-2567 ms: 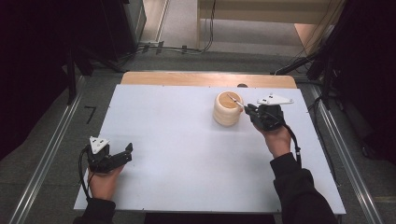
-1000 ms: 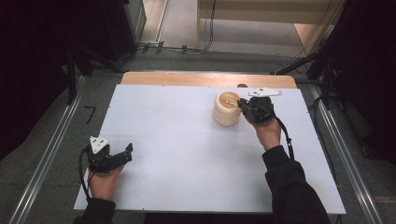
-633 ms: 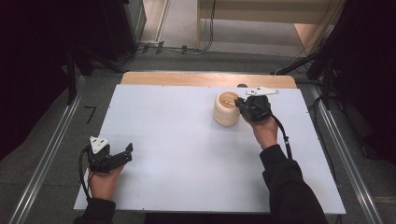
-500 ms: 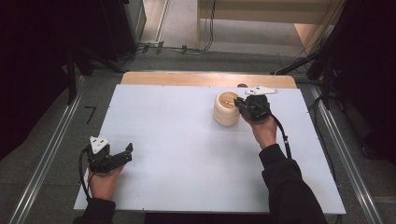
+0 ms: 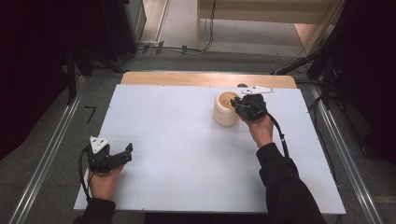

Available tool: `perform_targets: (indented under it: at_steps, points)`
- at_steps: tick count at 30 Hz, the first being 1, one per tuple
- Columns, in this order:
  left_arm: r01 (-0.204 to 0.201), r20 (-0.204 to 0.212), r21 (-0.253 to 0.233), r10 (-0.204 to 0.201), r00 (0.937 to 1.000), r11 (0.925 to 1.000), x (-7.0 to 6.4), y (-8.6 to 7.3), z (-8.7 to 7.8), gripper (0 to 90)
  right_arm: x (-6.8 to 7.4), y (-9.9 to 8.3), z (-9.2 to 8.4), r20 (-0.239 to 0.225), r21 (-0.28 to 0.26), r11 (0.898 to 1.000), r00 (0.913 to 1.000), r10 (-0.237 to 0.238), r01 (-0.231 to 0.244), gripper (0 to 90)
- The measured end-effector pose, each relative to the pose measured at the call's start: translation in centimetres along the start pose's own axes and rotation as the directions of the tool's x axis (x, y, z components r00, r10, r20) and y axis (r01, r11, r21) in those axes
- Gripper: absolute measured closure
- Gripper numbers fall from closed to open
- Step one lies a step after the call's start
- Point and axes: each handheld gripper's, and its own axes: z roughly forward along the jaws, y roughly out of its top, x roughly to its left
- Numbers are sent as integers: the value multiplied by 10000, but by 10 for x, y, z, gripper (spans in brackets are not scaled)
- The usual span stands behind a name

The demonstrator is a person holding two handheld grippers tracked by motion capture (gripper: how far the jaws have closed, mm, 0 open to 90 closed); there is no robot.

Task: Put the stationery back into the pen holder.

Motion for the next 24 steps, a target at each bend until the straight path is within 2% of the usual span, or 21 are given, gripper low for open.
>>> perform_targets:
  at_steps: [16, 24]
  points:
    - [-10, 9, -3, 10, 10000, 10000, 0, 0, 0, 98, 1, 1, -1, -22, -14, 10000, 10000, -69, 69, 681]
    - [-2, 3, -3, 2, 10000, 10000, 0, 0, 0, 98, 1, 0, -1, 2, 111, 9999, 10000, -52, 52, 752]
